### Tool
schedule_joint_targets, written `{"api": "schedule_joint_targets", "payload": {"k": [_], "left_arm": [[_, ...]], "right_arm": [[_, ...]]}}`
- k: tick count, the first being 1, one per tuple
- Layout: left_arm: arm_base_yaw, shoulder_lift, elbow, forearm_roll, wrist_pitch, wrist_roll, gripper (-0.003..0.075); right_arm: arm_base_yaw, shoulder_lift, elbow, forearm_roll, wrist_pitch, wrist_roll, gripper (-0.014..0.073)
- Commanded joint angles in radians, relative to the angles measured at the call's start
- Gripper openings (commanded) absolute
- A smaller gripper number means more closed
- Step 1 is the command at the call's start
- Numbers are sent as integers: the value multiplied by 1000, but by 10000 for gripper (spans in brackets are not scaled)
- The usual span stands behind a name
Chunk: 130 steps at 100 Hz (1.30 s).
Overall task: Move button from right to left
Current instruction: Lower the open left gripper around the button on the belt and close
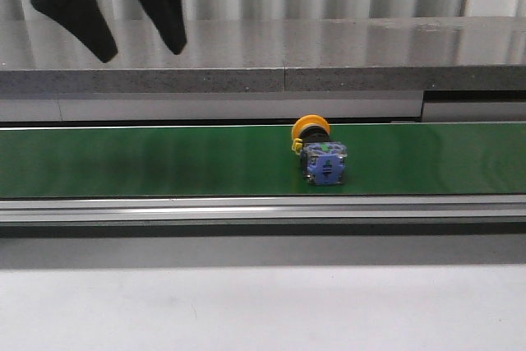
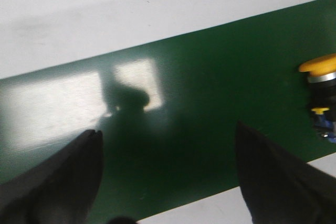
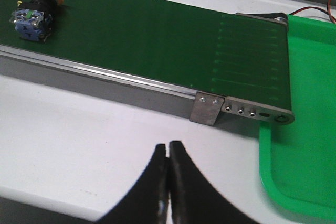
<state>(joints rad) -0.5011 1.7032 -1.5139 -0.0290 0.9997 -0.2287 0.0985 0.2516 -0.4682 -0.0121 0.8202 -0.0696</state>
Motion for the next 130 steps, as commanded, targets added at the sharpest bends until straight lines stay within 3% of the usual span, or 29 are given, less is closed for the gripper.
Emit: {"api": "schedule_joint_targets", "payload": {"k": [1, 22, 43, 97, 115, 130], "left_arm": [[-39, -6, -65, -45, -2, -47, 503], [-112, 47, -98, -162, -32, -45, 503], [-167, 113, -122, -167, -31, -45, 502], [-165, 196, -122, -163, -42, -68, 497], [-163, 217, -122, -154, -12, -68, 391], [-163, 222, -122, -147, -6, -72, 187]], "right_arm": [[-1, 9, -27, -1, -61, -10, -67], [-1, 9, -27, -1, -61, -10, -67], [-1, 9, -27, -1, -61, -10, -67], [-1, 9, -27, -1, -61, -10, -67], [-1, 9, -27, -1, -61, -10, -67], [-1, 9, -27, -1, -61, -10, -67]]}}
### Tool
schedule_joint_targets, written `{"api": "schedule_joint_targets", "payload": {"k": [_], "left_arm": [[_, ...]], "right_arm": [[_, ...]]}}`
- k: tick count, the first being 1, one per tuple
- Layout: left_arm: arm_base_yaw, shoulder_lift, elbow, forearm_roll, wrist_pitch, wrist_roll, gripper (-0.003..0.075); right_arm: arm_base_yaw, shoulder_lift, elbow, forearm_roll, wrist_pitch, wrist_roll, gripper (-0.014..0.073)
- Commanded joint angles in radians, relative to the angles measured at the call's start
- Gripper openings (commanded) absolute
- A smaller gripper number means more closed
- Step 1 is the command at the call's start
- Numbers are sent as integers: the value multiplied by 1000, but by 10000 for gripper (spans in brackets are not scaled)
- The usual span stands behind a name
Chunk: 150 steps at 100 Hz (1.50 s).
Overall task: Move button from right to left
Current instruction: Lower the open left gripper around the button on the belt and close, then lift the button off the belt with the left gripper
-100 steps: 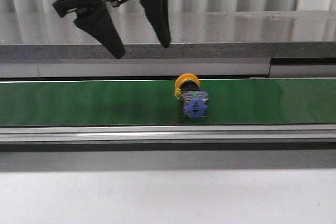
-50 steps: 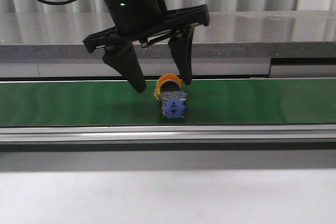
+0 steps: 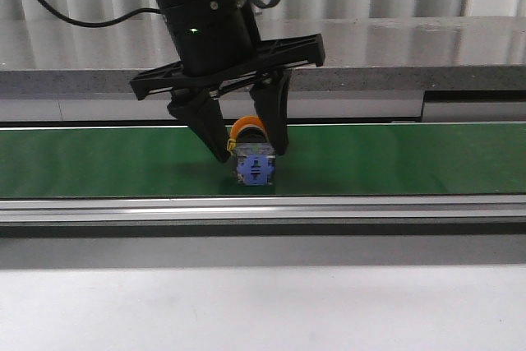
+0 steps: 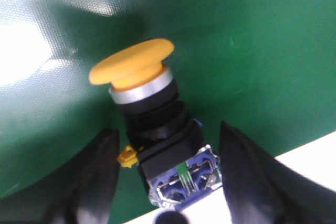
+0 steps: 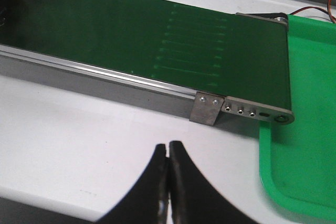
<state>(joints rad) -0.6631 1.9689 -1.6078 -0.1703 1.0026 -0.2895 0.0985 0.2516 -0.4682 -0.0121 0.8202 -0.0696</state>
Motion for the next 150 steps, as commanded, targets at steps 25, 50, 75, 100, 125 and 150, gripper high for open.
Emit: {"api": "schedule_joint_targets", "payload": {"k": [25, 50, 75, 100, 125, 150], "left_arm": [[-1, -53, -56, 25, 23, -12, 61], [16, -130, -104, 128, 98, -14, 61], [129, -217, -104, 205, 171, 13, 61], [327, -250, -102, 198, 248, 106, 61], [556, -255, -70, 153, 248, 253, 61], [771, -255, 12, 153, 248, 309, 61]], "right_arm": [[-1, 9, -27, -1, -61, -10, -67], [-1, 9, -27, -1, -61, -10, -67], [-1, 9, -27, -1, -61, -10, -67], [-1, 9, -27, -1, -61, -10, -67], [-1, 9, -27, -1, -61, -10, -67], [-1, 9, -27, -1, -61, -10, -67]]}}
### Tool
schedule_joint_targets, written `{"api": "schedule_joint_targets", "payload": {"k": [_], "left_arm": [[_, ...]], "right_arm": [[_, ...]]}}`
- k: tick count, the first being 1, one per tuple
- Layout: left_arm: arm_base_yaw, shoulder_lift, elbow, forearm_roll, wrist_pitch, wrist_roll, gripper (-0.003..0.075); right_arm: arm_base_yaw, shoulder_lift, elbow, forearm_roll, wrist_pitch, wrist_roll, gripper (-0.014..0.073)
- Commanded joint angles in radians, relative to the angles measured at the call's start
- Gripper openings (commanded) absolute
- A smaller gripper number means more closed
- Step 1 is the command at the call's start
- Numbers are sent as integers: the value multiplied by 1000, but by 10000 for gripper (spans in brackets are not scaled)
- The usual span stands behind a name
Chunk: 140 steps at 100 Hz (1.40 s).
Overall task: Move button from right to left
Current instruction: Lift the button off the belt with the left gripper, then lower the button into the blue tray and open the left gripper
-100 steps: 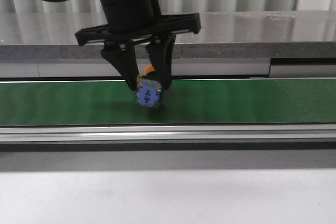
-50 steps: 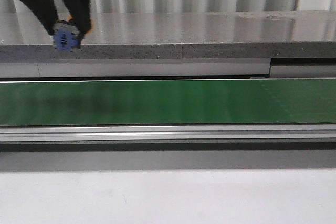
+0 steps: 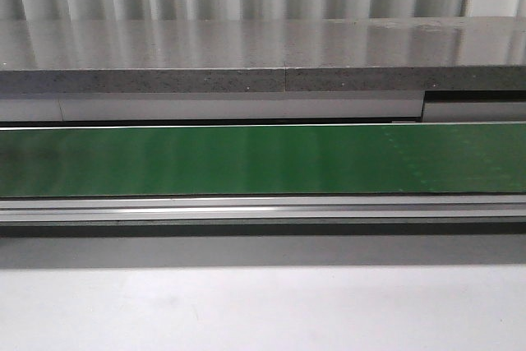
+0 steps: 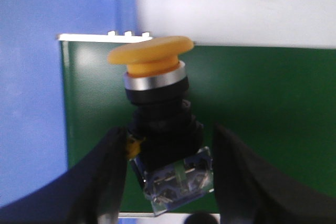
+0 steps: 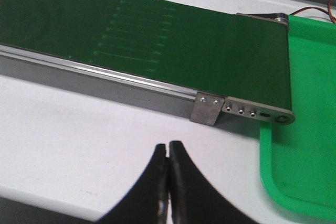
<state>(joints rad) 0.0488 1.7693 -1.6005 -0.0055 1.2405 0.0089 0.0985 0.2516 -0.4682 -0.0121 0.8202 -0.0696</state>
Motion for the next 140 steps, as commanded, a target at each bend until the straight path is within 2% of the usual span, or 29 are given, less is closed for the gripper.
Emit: {"api": "schedule_joint_targets", "payload": {"k": [1, 20, 47, 71, 109, 120, 135, 140], "left_arm": [[70, -55, 12, -14, 10, 8, 61], [196, -55, 116, 5, -3, 12, 61], [350, -55, 130, 22, -17, 10, 61], [365, -46, 130, 33, -107, 10, 63], [365, 93, 130, 69, -109, 10, 75], [365, 102, 130, 76, -109, 10, 159], [365, 102, 130, 82, -109, 10, 418], [365, 102, 130, 82, -112, 10, 476]], "right_arm": [[-1, 9, -27, -1, -61, -10, -67], [-1, 9, -27, -1, -61, -10, -67], [-1, 9, -27, -1, -61, -10, -67], [-1, 9, -27, -1, -61, -10, -67], [-1, 9, -27, -1, -61, -10, -67], [-1, 9, -27, -1, -61, -10, -67], [-1, 9, -27, -1, -61, -10, -67], [-1, 9, -27, -1, -61, -10, -67]]}}
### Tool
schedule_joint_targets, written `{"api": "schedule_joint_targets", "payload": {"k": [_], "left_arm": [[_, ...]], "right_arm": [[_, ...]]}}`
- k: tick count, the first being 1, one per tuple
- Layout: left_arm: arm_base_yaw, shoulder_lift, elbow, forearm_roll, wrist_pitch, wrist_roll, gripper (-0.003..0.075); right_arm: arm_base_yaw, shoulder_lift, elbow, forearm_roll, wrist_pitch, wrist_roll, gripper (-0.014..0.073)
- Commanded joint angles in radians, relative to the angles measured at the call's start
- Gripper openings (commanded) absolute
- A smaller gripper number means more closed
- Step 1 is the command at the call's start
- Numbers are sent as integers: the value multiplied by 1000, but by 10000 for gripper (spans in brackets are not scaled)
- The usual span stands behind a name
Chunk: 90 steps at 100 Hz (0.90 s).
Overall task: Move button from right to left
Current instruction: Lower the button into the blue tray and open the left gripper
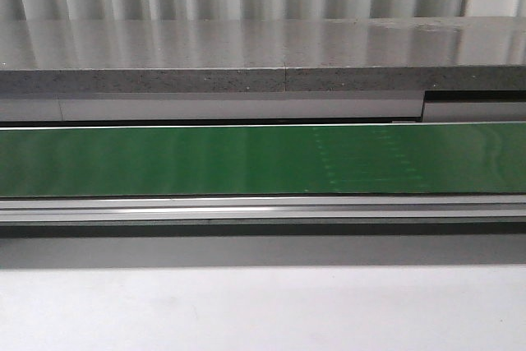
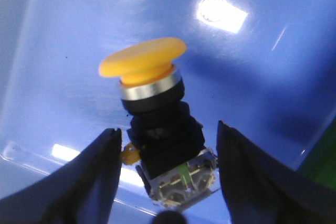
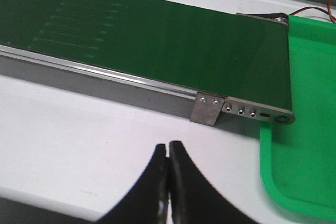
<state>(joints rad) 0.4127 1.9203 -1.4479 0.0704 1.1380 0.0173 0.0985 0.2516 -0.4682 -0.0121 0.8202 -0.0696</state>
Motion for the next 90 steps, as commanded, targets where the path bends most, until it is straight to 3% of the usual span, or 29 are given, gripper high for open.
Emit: {"api": "schedule_joint_targets", "payload": {"k": [1, 8, 29, 38, 53, 63, 90], "left_arm": [[1, -48, -22, 6, -12, 2, 491], [1, -48, -24, 19, -29, 2, 538], [-3, -74, -26, 23, -71, -3, 524], [-11, -113, -26, 20, -95, -4, 441], [-57, -218, -26, 5, -151, -4, 135], [-113, -292, -26, 5, -177, -4, -8], [-290, -448, -23, 5, -235, -4, -20]], "right_arm": [[-1, 9, -27, -1, -61, -10, -67], [-1, 9, -27, -1, -61, -10, -67], [-1, 9, -27, -1, -61, -10, -67], [-1, 9, -27, -1, -61, -10, -67], [-1, 9, -27, -1, -61, -10, -67], [-1, 9, -27, -1, -61, -10, -67], [-1, 9, -27, -1, -61, -10, -67]]}}
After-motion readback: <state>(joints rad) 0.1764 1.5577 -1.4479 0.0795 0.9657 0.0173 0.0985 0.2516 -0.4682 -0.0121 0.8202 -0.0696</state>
